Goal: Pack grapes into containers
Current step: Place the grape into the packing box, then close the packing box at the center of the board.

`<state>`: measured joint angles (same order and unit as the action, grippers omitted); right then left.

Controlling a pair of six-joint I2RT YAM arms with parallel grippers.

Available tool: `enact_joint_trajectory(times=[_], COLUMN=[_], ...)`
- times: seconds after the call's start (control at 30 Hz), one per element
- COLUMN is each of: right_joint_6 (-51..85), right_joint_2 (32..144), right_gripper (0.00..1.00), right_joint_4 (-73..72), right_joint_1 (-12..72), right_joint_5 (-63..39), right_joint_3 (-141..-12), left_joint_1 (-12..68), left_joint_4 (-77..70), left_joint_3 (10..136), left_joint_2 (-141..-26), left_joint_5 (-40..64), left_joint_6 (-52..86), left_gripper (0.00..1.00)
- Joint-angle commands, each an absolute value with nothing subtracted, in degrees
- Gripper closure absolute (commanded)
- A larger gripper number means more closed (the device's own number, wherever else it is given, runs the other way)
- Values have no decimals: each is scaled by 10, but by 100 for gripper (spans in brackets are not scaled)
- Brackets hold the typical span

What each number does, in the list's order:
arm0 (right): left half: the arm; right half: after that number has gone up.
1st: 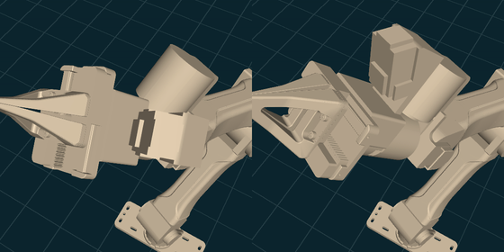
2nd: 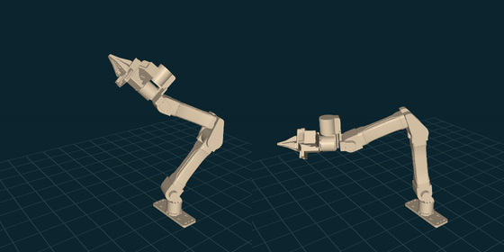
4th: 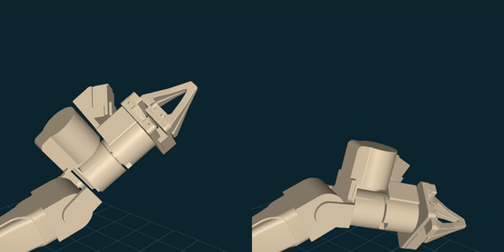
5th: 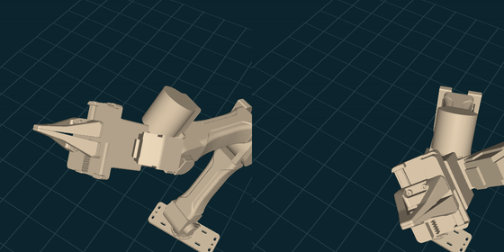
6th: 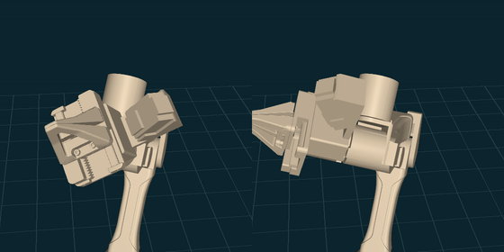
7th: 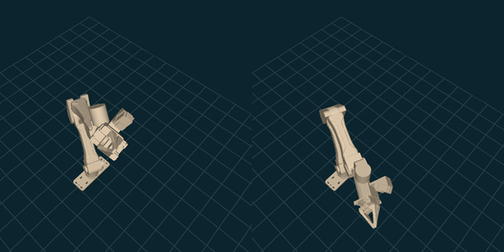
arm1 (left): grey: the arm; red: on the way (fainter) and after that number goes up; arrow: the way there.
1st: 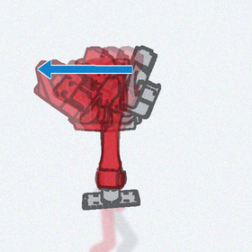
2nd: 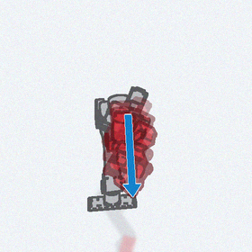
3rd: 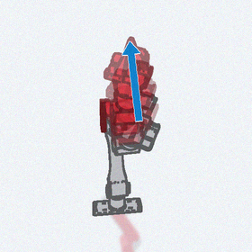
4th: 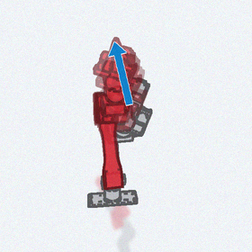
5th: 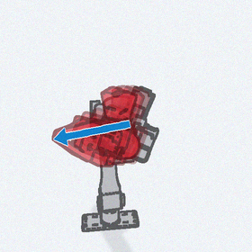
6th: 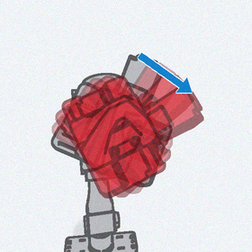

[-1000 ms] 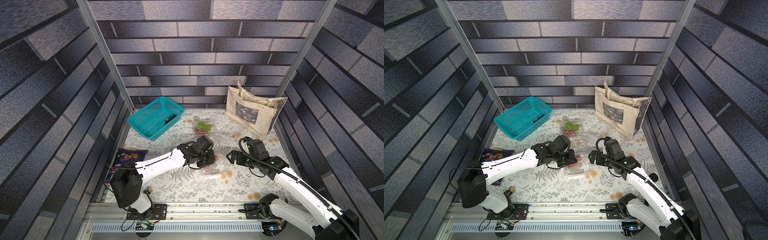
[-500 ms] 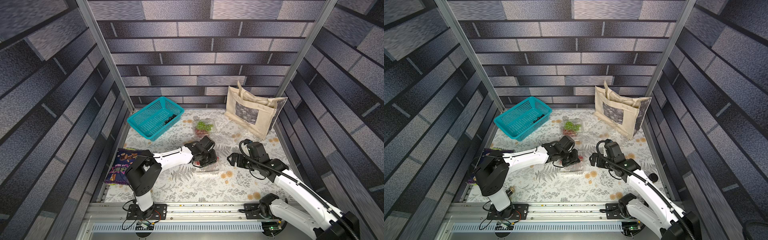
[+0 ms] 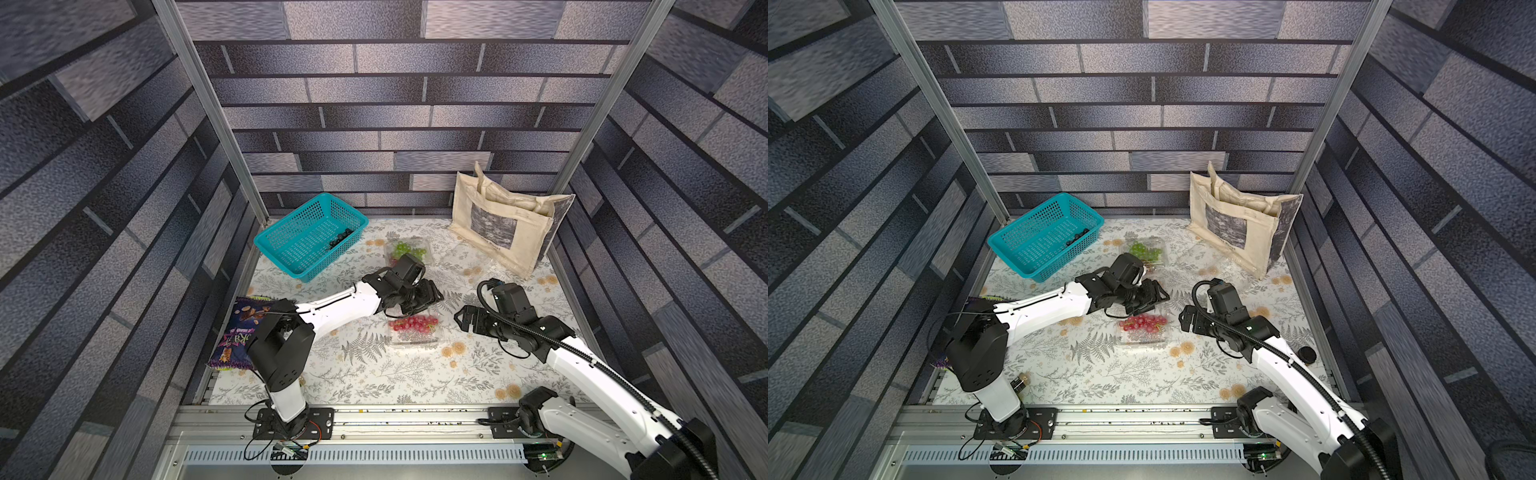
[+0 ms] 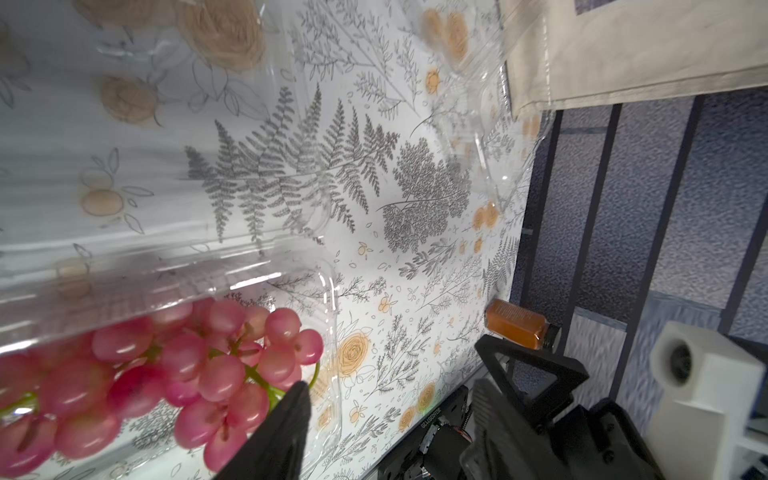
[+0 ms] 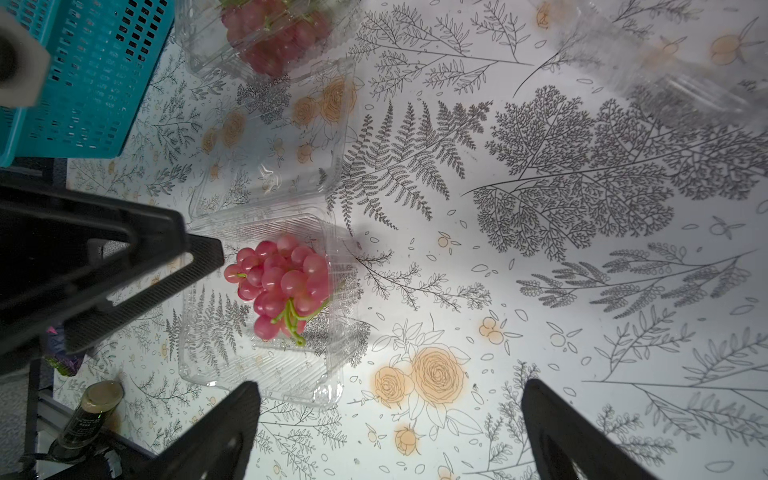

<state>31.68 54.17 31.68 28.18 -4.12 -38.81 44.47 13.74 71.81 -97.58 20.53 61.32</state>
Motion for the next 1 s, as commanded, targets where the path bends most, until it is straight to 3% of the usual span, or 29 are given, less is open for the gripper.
enact_joint_trajectory(times=[0.0, 0.07, 0.13, 0.5, 0.97], right_joint_6=[314, 314, 315, 303, 284], right_joint_2=[555, 567, 582, 699, 822], right_gripper=[0, 0, 0, 0, 0], right_joint_4=[317, 308, 296, 220, 189], right_joint_1=[288, 292, 298, 337, 358], right_joint_5=[-42, -50, -57, -69, -44], right_joint_3=[-409, -412, -415, -439, -482], left_joint_1=[421, 398, 368, 215, 220], left_joint_4=[179, 198, 208, 197, -9], left_joint_3=[748, 748, 733, 540, 490], left_joint_2=[-924, -901, -873, -765, -879], left_joint_5=[210, 207, 209, 236, 253], left_joint_6=[587, 576, 571, 526, 549], left_gripper=[21, 7, 0, 0, 0])
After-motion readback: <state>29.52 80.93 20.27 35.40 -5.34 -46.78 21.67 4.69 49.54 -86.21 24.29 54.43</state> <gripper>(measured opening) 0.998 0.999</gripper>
